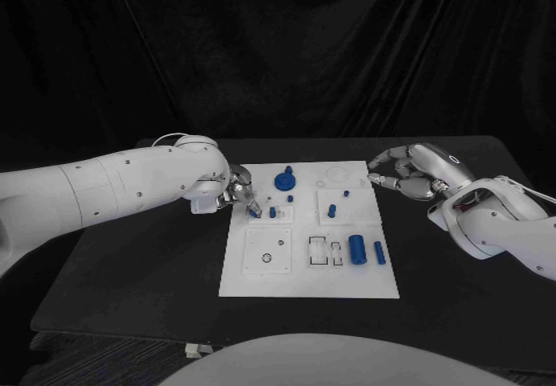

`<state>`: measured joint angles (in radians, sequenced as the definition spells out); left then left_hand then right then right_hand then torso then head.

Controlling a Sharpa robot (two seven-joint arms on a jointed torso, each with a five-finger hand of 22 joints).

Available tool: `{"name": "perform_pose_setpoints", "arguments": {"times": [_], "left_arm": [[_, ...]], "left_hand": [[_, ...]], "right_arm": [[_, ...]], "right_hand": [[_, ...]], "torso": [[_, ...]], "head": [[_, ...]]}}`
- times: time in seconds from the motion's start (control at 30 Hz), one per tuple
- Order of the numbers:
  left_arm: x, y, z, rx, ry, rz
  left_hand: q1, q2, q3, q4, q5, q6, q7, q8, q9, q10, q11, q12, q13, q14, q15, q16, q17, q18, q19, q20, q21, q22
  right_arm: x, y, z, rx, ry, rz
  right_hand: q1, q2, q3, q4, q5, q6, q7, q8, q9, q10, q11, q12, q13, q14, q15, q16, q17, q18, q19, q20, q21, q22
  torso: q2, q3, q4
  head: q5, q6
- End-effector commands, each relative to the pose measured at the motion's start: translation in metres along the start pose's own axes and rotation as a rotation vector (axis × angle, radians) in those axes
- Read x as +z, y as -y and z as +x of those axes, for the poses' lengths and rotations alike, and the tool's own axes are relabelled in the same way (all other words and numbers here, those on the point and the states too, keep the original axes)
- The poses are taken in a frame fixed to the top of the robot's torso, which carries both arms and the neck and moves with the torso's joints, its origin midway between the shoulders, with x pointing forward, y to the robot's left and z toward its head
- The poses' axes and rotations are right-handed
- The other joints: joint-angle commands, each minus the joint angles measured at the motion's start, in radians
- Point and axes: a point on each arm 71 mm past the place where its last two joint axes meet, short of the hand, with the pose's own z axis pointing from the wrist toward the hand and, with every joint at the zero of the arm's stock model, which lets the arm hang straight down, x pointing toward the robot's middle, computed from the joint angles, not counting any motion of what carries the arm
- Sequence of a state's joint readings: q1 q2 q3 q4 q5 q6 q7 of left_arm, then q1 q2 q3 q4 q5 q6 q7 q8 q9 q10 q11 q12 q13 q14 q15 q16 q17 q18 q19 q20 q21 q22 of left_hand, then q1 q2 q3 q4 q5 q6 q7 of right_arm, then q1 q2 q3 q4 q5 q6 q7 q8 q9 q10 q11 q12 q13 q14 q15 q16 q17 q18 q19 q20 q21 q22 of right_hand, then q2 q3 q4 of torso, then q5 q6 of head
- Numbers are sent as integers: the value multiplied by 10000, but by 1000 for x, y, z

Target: Assemble the parts on the task board

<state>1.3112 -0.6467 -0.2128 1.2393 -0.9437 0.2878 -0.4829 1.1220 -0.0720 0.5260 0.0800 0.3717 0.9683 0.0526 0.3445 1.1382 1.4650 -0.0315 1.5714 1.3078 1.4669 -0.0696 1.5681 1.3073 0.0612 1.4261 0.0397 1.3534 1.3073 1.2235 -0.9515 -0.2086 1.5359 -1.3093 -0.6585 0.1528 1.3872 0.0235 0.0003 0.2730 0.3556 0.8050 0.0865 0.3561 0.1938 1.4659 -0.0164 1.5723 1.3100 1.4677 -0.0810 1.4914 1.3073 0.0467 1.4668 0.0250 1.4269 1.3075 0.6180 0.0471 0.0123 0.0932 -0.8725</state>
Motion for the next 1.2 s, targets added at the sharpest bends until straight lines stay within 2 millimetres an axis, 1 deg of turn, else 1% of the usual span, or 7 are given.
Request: {"name": "perform_pose_setpoints", "arguments": {"times": [0.03,0.1,0.43,1.0,1.2], "left_arm": [[0,4,-2,-85,136,183],[0,5,-3,-138,269,255],[-1,9,-5,-88,904,564],[2,6,2,-1,701,373],[1,4,3,19,624,298]], "left_hand": [[-32,9,545,-472,-53,143,-198,-56,-7,1058,-26,-6,2630,1039,-59,27,2635,-39,-13,-18,-28,1872],[-38,16,547,-467,-52,145,-198,-58,-9,1058,-25,-6,2630,1039,-58,27,2635,-41,-8,-18,-22,1875],[-71,54,556,-438,-28,159,-193,-74,-23,1058,-21,-6,2630,1039,-53,27,2635,-46,3,-15,-7,1880],[-93,77,556,-419,-18,169,-192,-83,-31,1058,-18,-6,2630,1039,-50,27,2635,-43,-4,-13,-20,1876],[-94,77,556,-420,-16,170,-193,-84,-32,1058,-18,-6,2630,1039,-50,27,2635,-43,-4,-12,-20,1876]], "right_arm": [[-1,0,1,12,-61,105],[-1,0,1,15,-61,98],[-1,0,2,17,-79,72],[-2,1,4,41,-143,93],[-2,1,5,44,-152,101]], "right_hand": [[-12,57,45,-20,42,-30,41,15,-11,1049,85,-15,2608,669,69,-32,615,-87,460,96,-21,2127],[-12,57,45,-20,42,-30,41,15,-11,1049,85,-15,2608,669,69,-32,615,-87,460,96,-21,2127],[-23,42,32,-18,52,-28,44,16,-18,1049,87,-15,2608,668,71,-35,607,-83,453,97,-38,2122],[-28,27,22,-18,64,-27,44,16,-23,1049,88,-15,2608,667,73,-38,600,-84,454,98,-35,2122],[-26,24,21,-21,77,-26,44,17,-27,1049,88,-15,2608,666,74,-39,597,-82,453,99,-40,2121]], "torso": [[-1,-5,9],[2,-5,0],[-1,-4,12],[1,1,9],[-4,-3,6]], "head": [[-10,-2],[-6,-2],[-28,-2],[-26,-2],[-10,-2]]}}
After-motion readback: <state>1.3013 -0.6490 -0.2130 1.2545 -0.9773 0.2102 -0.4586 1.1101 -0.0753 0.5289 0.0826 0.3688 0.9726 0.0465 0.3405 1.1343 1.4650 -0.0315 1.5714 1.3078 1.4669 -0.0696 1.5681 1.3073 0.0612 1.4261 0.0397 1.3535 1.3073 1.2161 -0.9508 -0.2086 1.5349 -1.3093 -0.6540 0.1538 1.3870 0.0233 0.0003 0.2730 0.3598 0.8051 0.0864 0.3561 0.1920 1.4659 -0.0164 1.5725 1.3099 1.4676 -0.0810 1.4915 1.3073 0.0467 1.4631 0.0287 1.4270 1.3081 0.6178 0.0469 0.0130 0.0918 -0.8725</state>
